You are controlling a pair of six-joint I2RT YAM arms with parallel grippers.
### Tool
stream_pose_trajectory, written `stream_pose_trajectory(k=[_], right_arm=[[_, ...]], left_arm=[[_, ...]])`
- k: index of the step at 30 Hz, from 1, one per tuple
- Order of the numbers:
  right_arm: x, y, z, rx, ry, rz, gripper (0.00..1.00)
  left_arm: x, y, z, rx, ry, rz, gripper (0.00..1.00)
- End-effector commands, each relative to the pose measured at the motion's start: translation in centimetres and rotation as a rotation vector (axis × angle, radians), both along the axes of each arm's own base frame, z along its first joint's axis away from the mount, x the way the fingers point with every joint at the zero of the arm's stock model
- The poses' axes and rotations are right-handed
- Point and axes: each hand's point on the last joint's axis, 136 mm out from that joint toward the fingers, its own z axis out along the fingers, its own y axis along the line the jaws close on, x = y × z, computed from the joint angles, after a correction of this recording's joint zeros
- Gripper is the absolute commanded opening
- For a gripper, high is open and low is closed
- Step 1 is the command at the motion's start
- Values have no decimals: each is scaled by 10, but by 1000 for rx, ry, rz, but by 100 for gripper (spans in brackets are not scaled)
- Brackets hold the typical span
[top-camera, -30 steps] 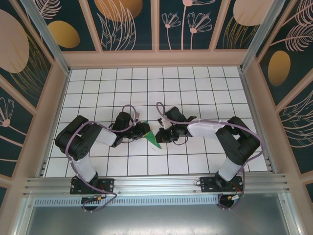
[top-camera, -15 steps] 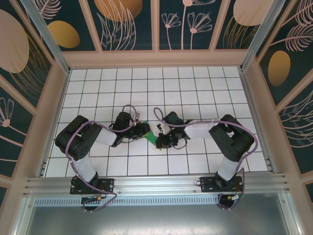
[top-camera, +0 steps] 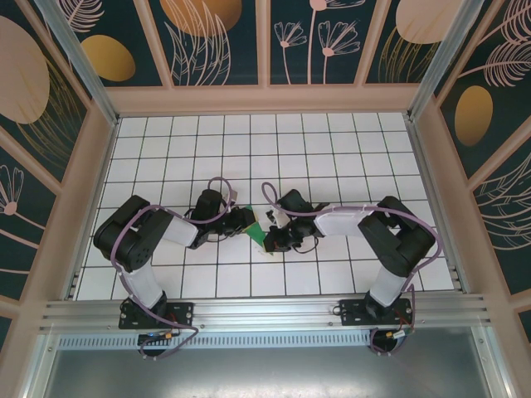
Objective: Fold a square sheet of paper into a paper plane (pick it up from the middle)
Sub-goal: Fold the wing for the fifth time at the center of the table.
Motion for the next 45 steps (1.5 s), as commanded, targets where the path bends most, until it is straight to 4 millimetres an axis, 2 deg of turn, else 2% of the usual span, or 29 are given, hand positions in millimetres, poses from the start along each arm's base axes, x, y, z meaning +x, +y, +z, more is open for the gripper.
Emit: stream_pose_trajectory(k=[1,4,8,10,13,15,17,19,22,24,29,31,35,37,40,45], right_arm=[[-15,-15,-15,-68,54,-11,10],[-26,-27,-37,-124,102,-18,9],[-30,-37,-50,-181,117,-23,8],[-26,-35,-42,-178,102,-23,8],[-20,-26,-17,-121,47,-12,8],[-19,-25,-10,-102,32,-15,8],[-25,-31,-22,-121,53,-13,8],[-29,-44,-43,-188,78,-32,8],[-30,-43,-50,-196,97,-39,7],[-20,-33,-36,-165,64,-40,7],[20,5,36,21,-90,-57,7],[25,13,43,72,-94,-61,8],[33,23,31,88,-70,-65,8],[34,23,18,70,-44,-68,8],[29,11,-7,-5,-13,-76,8],[20,-8,-34,-70,25,-93,8]], left_arm=[[-13,13,-32,102,83,9,27],[-14,13,-33,101,85,8,27],[-13,13,-32,101,82,9,27],[-13,13,-32,101,84,7,27],[-14,13,-33,102,86,8,27],[-14,13,-33,103,87,8,27],[-13,13,-33,100,86,9,27],[-13,12,-32,98,84,7,27],[-13,12,-32,97,85,3,27],[-13,12,-32,98,84,4,27],[-14,12,-32,97,86,0,27],[-14,11,-32,97,86,-1,27],[-13,11,-32,95,86,1,27],[-14,11,-32,93,85,-1,27],[-13,11,-31,93,84,0,27],[-11,8,-26,80,71,-7,27]])
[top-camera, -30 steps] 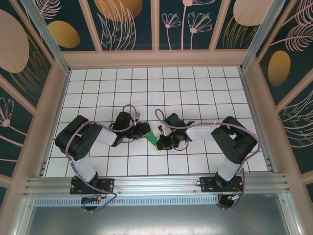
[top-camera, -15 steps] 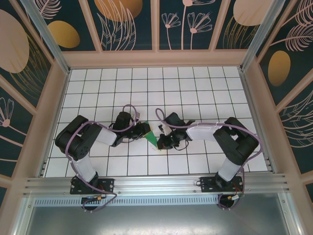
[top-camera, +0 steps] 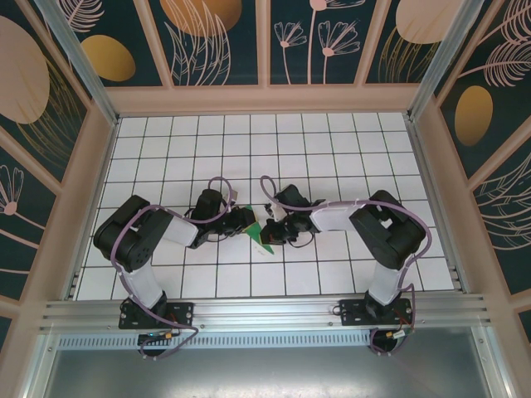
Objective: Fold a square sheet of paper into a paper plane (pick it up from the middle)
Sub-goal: Fold the wing for the fifth time at the center of the table.
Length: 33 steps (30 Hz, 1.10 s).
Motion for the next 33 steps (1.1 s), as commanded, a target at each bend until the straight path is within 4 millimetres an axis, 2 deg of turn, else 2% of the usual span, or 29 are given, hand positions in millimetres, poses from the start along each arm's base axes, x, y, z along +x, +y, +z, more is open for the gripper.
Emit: stream_pose_trajectory(k=[1,6,10,13,17,20,30,33], right_arm=[[-10,-21,-32,-92,53,-27,8],[-14,-26,-40,-110,66,-38,7],[-15,-25,-41,-106,71,-40,7],[-14,-25,-42,-103,70,-46,7],[-13,-24,-41,-99,69,-49,7],[-13,-24,-42,-100,70,-51,7],[-13,-25,-45,-108,73,-57,7],[-13,-25,-45,-107,74,-59,7]], left_arm=[[-9,8,-23,76,61,-3,27],[1,0,12,19,-2,-2,31],[9,-4,56,-46,-85,15,33],[6,0,68,-66,-95,37,31],[-6,8,67,-87,-61,82,25],[-16,5,61,-82,-42,91,24],[-33,-13,28,-129,43,84,19],[-34,-11,18,-136,65,102,17]])
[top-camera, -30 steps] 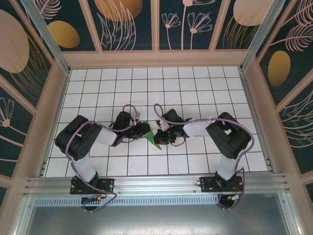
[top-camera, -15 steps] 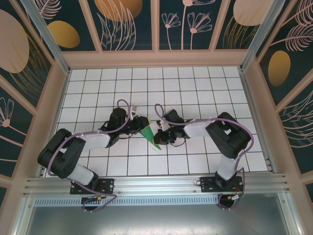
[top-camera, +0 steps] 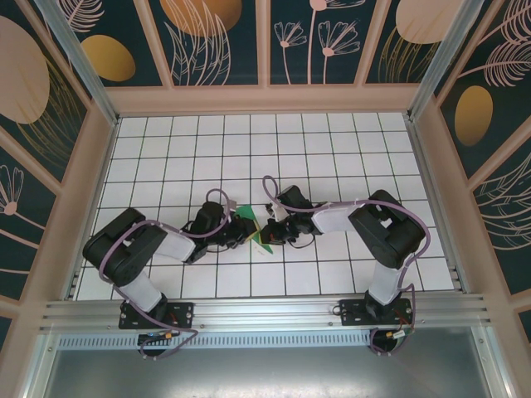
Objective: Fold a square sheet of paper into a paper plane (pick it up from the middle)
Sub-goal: Fold the wing for the fifth time at the center of the table.
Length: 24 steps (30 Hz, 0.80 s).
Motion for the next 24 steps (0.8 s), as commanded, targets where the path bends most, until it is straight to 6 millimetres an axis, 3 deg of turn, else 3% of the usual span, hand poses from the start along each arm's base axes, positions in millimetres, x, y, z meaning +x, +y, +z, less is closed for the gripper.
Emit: stream_pose_trajectory(k=[1,7,10,15,24], right_arm=[[-14,-28,-46,-164,73,-42,7],[-15,-32,-48,-189,75,-38,5],[-20,-36,-51,-218,69,-22,3],[-28,-43,-54,-235,76,-11,1],[-35,-48,-56,-236,88,-1,0]], left_arm=[[3,-1,0,-49,-8,43,16],[0,22,-37,97,33,104,17],[7,32,-46,204,25,131,18],[23,50,-36,326,-28,193,20],[45,66,-35,304,-67,229,20]])
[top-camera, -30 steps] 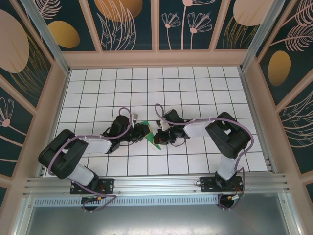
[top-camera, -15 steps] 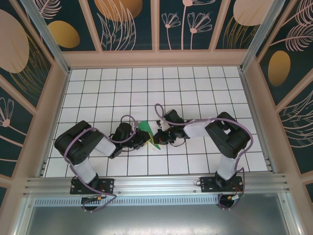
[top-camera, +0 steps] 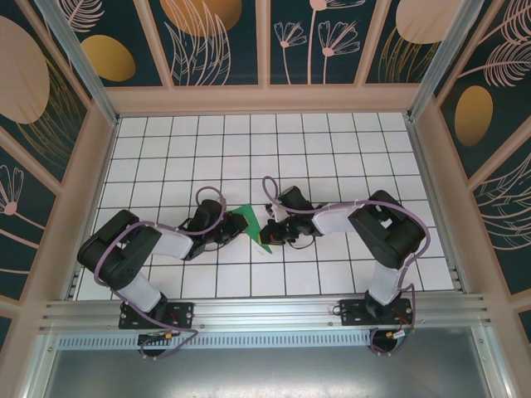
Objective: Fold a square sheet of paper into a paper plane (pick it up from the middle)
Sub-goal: Fold the wing for the fifth time at the center of the table.
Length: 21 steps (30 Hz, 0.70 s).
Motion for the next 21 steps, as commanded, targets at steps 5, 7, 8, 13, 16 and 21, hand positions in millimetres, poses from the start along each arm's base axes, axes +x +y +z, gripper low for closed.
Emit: stream_pose_trajectory(k=[5,7,8,13,16,21], right_arm=[[-36,-49,-54,-247,114,-10,0],[-37,-50,-55,-247,119,-8,0],[-39,-50,-55,-248,122,-7,0],[-40,-51,-55,-247,126,-4,0],[-41,-52,-55,-250,127,-3,0],[-41,-53,-55,-254,130,-6,0]], left_arm=[[21,35,-17,119,-20,75,20],[24,39,-18,133,-22,79,20],[25,39,-18,135,-26,78,20],[32,45,-21,158,-27,80,20],[39,46,-21,163,-31,81,21],[47,63,-21,207,-29,119,22]])
